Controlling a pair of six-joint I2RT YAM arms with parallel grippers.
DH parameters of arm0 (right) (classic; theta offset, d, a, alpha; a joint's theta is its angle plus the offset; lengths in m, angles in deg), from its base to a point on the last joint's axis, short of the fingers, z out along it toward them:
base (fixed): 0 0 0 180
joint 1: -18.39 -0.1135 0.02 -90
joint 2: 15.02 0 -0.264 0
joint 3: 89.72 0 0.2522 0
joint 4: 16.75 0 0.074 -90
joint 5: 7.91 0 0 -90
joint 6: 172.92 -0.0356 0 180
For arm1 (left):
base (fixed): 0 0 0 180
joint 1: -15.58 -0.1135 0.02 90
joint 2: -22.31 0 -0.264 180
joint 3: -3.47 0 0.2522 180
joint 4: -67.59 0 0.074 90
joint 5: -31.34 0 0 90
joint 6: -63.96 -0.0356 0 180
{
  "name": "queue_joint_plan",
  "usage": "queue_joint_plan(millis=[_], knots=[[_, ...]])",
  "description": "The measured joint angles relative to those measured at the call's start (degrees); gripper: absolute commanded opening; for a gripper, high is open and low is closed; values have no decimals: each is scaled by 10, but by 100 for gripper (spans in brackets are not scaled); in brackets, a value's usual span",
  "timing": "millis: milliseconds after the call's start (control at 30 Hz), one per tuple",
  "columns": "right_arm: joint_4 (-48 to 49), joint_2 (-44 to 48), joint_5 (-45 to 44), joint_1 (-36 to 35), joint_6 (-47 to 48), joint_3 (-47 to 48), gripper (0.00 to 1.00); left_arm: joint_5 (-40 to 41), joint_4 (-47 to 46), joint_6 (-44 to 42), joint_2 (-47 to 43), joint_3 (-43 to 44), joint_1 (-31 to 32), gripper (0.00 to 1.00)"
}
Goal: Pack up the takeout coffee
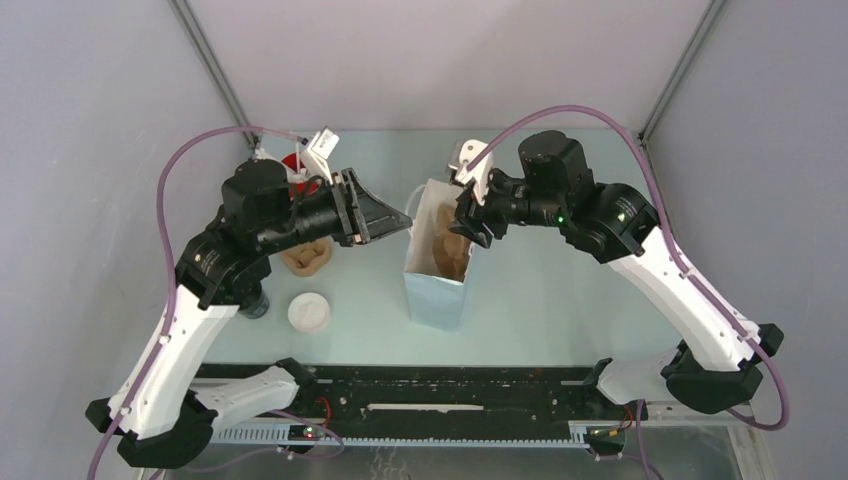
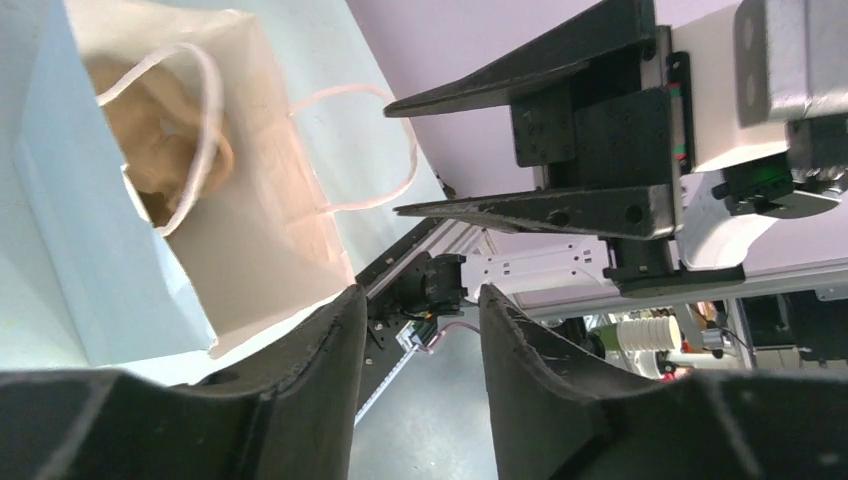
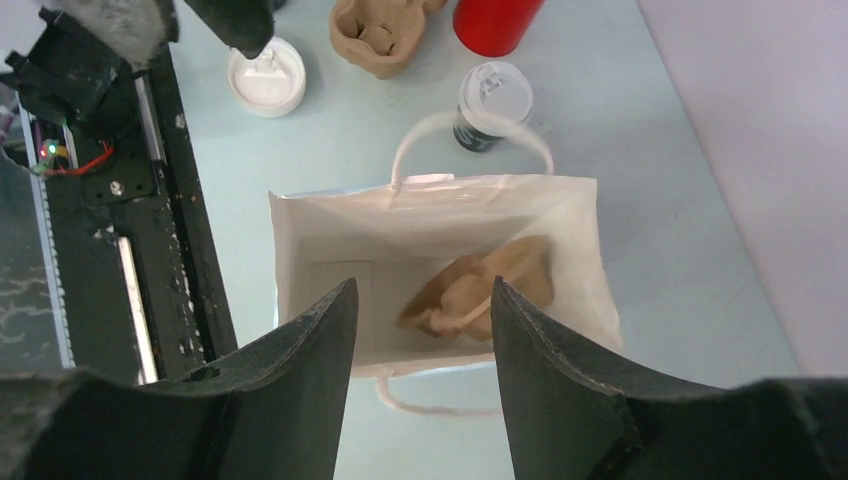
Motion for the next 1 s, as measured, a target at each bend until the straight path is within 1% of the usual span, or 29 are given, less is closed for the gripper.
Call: queue_joint_plan(millis=[33,133,200,300,433,467,567,633,733,833,1000], knots=[[0,2,-4,3,-12,0,62,4,2,-1,0,0,0,66],[16,16,-21,6,-58,-14,63,24,14,-15,0,0,1,82],[28,33,-37,9,-106,-30,65,42,23,-25,2,0,3,90],[41,53,-72,10,-201,-40,65,79,44,-46,15,5,12,94],[60,69,-106,13,-311,-45,64,121,60,-76,49,18,23,95],[60,69,-111,13,-322,-45,63,129,61,-82,57,19,23,94],[41,56,-137,13,-355,-35,59,150,64,-95,77,19,28,88],[16,32,-155,13,-364,-9,57,163,69,-102,88,19,30,81],[-27,-17,-184,13,-368,43,54,181,72,-111,103,19,30,66],[-69,-71,-211,12,-364,92,54,200,71,-118,111,18,30,44],[-136,-153,-237,7,-342,150,54,216,49,-119,113,5,30,18]])
